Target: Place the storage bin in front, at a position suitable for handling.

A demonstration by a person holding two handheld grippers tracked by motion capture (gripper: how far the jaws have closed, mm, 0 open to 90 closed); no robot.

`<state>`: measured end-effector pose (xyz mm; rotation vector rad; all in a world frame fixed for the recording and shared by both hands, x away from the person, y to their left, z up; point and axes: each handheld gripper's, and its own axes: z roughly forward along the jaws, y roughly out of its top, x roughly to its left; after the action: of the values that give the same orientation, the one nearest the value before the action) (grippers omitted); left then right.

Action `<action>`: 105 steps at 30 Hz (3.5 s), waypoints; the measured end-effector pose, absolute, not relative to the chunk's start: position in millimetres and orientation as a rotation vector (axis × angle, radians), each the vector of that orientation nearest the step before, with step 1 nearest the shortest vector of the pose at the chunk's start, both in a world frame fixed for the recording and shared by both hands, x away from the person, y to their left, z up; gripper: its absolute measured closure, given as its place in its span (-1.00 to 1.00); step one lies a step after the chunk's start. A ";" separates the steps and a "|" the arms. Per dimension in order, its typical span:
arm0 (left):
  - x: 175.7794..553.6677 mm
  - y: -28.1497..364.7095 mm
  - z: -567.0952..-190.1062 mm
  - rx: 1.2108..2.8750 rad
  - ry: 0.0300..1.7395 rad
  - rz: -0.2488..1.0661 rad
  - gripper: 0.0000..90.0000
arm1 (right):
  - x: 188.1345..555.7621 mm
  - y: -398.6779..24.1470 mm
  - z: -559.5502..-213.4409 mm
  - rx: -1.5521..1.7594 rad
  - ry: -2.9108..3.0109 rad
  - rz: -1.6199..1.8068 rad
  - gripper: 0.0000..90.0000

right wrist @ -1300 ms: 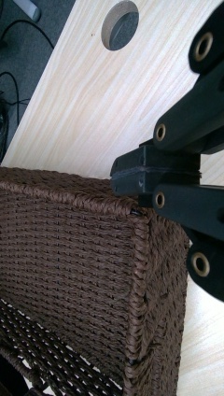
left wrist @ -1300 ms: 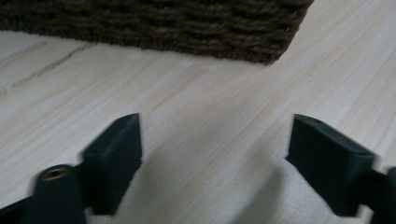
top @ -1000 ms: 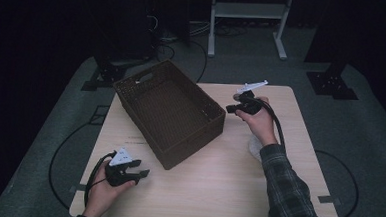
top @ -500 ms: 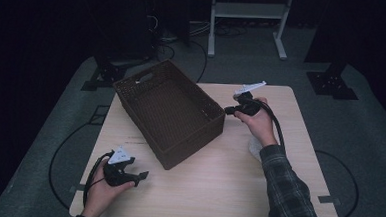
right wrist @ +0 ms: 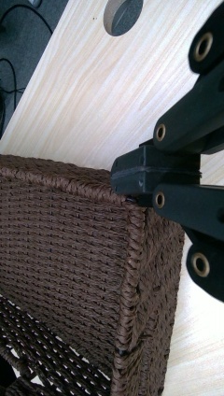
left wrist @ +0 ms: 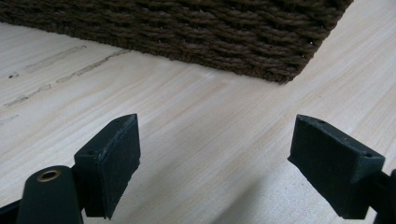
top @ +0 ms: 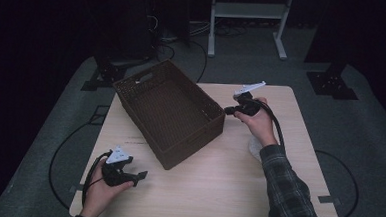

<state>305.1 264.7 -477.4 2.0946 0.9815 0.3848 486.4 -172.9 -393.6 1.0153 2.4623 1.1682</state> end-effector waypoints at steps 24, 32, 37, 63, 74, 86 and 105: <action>327.0 271.4 -443.6 2.026 1.025 0.441 0.99 | 469.3 -166.3 -393.3 0.933 2.521 1.185 1.00; 354.9 279.2 -438.7 1.987 1.071 0.486 0.99 | 465.5 -165.5 -394.1 0.905 2.528 1.196 1.00; 373.9 281.1 -436.9 1.967 1.105 0.509 0.99 | 464.3 -164.5 -393.4 0.900 2.532 1.187 1.00; 410.8 288.3 -439.0 1.918 1.159 0.481 0.99 | 450.2 -162.9 -397.6 0.869 2.553 1.222 1.00; 423.1 282.7 -437.6 1.927 1.155 0.464 0.99 | 426.2 -166.8 -397.1 0.805 2.563 1.210 1.00; 435.2 280.6 -438.2 1.916 1.154 0.450 0.99 | 401.2 -167.2 -400.7 0.761 2.563 1.252 1.00; 440.6 284.7 -433.3 1.879 1.115 0.429 0.99 | 368.1 -142.2 -399.5 0.621 2.631 1.253 1.00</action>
<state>440.6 284.7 -433.3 1.8791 1.1152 0.4286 368.1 -142.2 -399.5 0.6212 2.6315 1.2527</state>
